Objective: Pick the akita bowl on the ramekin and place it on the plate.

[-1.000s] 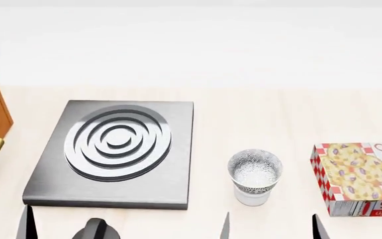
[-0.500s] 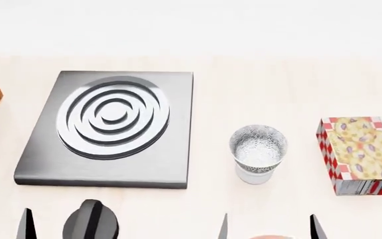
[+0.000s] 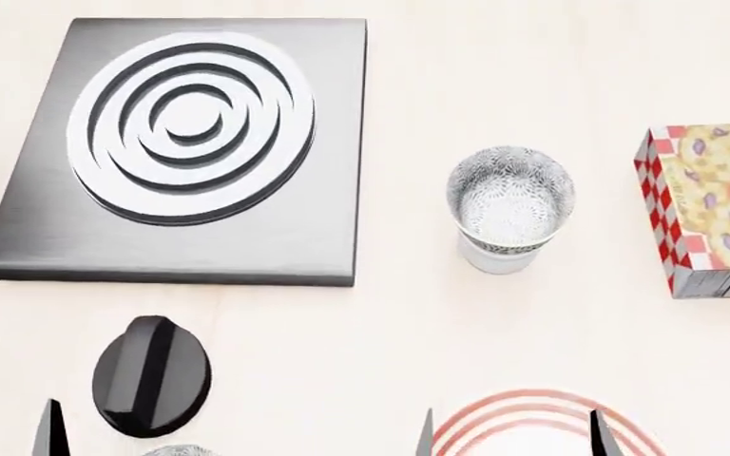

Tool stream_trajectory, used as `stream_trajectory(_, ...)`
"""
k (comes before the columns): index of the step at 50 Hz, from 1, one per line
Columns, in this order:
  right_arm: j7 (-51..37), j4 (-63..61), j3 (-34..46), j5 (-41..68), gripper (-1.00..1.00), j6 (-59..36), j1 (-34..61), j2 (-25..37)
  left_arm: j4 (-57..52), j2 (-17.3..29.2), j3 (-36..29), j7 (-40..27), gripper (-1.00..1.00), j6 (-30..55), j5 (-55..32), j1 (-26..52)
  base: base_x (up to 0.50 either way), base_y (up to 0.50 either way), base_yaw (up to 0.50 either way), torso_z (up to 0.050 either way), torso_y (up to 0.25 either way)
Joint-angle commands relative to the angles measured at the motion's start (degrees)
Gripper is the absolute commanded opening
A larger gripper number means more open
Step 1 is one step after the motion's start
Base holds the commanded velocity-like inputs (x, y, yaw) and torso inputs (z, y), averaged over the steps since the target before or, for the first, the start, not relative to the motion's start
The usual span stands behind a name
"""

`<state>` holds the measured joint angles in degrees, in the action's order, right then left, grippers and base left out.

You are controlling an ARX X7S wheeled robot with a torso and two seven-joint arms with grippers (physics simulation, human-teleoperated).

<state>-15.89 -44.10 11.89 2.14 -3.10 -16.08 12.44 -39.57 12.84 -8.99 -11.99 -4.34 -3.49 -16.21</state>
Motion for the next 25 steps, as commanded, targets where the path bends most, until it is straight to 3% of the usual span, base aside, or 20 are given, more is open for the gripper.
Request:
stream_trajectory(1, -0.50, -0.02, 0.30, 0.06, 1.00, 0.04, -0.01, 0.42, -0.49, 0.36, -0.14, -0.26, 1.00, 2.24, -2.70, 0.28, 0.00, 0.00, 0.00, 0.000, 0.000)
stream_trajectory(8, -0.77, -0.02, 0.50, 0.09, 1.00, 0.13, 0.00, 0.67, -1.48, 0.24, -1.36, -1.80, 1.00, 4.02, 1.81, 0.35, 0.00, 0.00, 0.00, 0.000, 0.000)
stream_trajectory(12, -0.95, -0.04, 0.53, 0.16, 1.00, 0.11, 0.04, 0.80, -1.86, 0.44, -0.86, -0.94, 1.00, 2.68, -2.68, -0.24, 0.00, 0.00, 0.00, 0.000, 0.000)
stream_trajectory(20, -0.39, -0.92, 1.19, 0.59, 1.00, 1.78, -0.55, 1.65, -1.26, 0.36, -0.92, -1.96, 1.00, 4.52, -1.49, 1.29, 0.00, 0.00, 0.00, 0.000, 0.000)
stream_trajectory(25, 7.93, -13.20, 7.13, -6.61, 1.00, -13.34, 4.10, 8.80, 1.84, 0.13, -1.11, -2.07, 1.00, 4.35, -1.78, 2.37, 0.00, 0.00, 0.00, 0.000, 0.000)
